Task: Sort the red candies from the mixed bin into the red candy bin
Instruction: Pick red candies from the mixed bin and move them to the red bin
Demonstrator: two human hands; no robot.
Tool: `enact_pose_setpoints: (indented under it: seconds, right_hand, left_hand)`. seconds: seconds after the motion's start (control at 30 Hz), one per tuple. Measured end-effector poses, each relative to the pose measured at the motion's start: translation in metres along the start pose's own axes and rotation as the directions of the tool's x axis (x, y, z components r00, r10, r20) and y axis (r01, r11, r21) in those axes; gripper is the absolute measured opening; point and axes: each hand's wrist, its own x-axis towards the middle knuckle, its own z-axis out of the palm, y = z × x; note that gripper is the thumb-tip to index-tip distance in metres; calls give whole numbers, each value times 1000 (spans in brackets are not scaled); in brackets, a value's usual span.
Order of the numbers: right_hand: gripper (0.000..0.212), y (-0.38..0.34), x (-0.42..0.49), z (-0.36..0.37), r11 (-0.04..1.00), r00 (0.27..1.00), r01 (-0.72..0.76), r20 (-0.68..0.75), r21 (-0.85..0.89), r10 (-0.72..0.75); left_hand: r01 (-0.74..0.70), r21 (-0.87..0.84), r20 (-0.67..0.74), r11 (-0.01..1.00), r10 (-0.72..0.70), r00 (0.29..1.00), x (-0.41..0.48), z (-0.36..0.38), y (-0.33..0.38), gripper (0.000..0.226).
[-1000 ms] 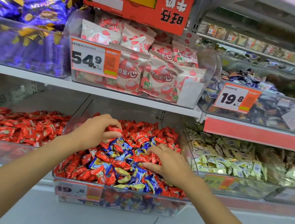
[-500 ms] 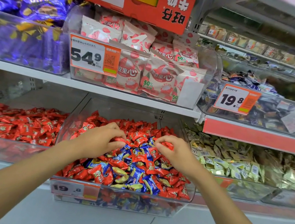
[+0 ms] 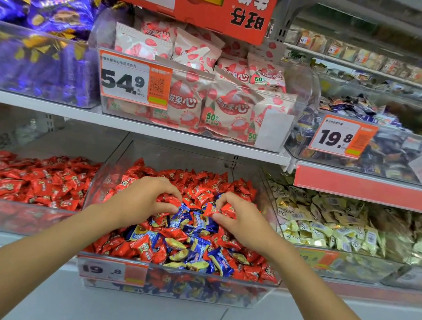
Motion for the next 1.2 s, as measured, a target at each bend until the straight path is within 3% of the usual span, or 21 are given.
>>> enact_pose_setpoints:
  seconds: [0.07, 0.2, 0.47, 0.7, 0.8, 0.93, 1.1, 1.2]
  right_hand:
    - [16, 1, -3, -6, 997, 999, -24, -44, 76, 28]
    - [38, -4, -7, -15, 997, 998, -37, -52, 69, 41]
    - [31, -33, -16, -23, 999, 999, -34, -20, 34, 35]
    - [30, -102, 7, 4, 989, 997, 64, -60, 131, -56]
    - [27, -149, 36, 32, 976, 985, 172, -12, 137, -172]
    - [19, -200, 95, 74, 953, 958, 288, -24, 91, -287]
    - [26, -237, 166, 127, 957, 957, 291, 17, 4, -291]
    - [62, -238, 187, 146, 954, 939, 273, 252, -127, -235]
  left_hand:
    - [-18, -33, -81, 999, 16, 997, -1, -3, 2, 24]
    - [-25, -52, -136, 998, 18, 991, -4, -7, 4, 25]
    - [39, -287, -212, 957, -103, 972, -19, -34, 7, 13]
    - [67, -223, -308, 972, -136, 942, -66, -90, -23, 22]
    - [172, -164, -344, 971, -220, 913, -95, -119, -64, 29]
    - [364, -69, -390, 929, -361, 847, -126, -148, -135, 14]
    - [511, 29, -371, 859, -465, 804, -138, -160, -210, 31]
    - [588, 50, -215, 808, -566, 796, -145, -154, -231, 67]
